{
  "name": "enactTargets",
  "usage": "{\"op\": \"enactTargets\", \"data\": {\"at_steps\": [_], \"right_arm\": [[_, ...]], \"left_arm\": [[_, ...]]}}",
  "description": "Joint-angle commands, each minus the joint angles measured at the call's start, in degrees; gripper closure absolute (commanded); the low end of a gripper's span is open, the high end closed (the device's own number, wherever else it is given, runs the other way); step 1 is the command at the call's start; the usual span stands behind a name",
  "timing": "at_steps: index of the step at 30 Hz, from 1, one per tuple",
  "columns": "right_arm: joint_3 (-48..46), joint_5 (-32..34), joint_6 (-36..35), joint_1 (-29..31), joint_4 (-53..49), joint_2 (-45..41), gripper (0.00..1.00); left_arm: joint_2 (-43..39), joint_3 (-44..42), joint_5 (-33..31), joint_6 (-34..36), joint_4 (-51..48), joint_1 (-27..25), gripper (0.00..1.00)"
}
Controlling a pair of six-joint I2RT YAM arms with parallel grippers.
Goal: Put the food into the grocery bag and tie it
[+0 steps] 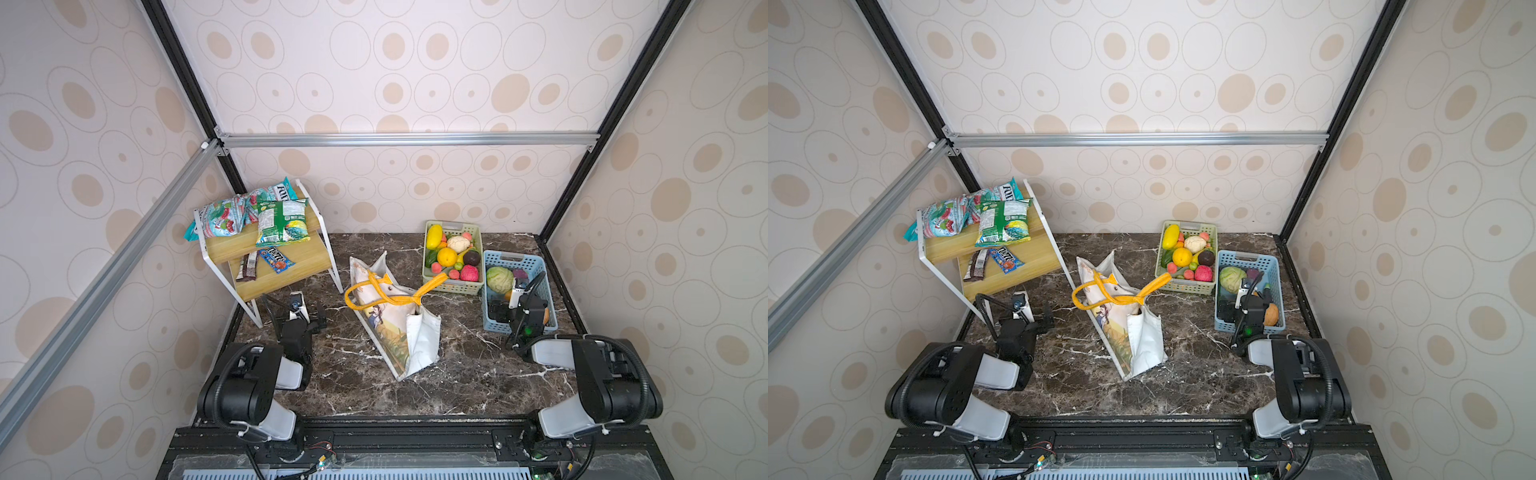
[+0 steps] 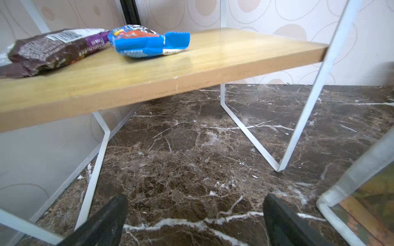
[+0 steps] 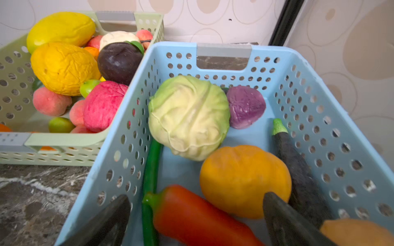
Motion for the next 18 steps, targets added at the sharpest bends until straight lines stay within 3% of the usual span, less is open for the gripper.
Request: {"op": "enactTargets", "data": {"at_steps": [1, 18], "right_arm": [[-1.5, -3.6, -1.9, 0.1, 4.1, 1.2, 0.00], [-0.6, -3.5, -2.1, 0.2, 1.6, 0.9, 0.01]], "left_arm": [[0.5, 0.6, 0.8, 1.9, 8.1, 0.5, 0.01], [1.0, 2.8, -0.5, 1.7, 4.7, 0.5, 0.01]]}}
